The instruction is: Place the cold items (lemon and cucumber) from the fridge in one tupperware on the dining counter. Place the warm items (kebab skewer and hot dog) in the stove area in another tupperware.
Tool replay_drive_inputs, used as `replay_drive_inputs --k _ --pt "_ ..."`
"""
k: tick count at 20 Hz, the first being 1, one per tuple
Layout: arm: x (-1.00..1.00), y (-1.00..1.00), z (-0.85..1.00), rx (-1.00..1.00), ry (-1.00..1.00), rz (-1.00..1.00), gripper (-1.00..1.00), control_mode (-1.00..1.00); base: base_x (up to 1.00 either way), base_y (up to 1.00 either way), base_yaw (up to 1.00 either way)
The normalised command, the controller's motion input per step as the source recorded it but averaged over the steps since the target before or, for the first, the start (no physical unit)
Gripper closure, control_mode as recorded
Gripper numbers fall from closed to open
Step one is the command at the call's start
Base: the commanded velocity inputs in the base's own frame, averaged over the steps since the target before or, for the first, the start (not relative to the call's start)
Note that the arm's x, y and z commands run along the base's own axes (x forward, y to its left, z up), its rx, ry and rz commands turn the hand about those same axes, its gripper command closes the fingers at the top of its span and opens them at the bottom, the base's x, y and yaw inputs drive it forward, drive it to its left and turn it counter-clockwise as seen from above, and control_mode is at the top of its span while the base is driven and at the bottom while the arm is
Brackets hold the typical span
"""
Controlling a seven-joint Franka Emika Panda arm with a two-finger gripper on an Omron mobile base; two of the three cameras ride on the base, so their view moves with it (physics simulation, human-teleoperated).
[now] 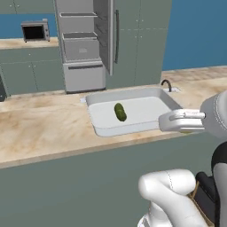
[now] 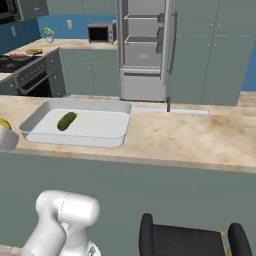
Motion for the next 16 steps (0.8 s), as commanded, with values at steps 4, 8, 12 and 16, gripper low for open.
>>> replay_drive_inputs --k 4,8,12,16 --pt "0.82 -0.23 0.54 0.01 0.00 0.00 1.00 -1.00 0.00 0.00 0.00" --pt "0.76 -0.38 0.12 0.01 0.05 0.00 1.00 -1.00 0.00 0.00 0.00" --pt "0.38 -0.42 -0.13 0.00 0.01 0.00 1.00 -1.00 0.00 0.00 0.00" --pt "0.21 -0.31 -0.26 -0.08 0.08 0.01 1.00 -1.00 0.00 0.00 0.00"
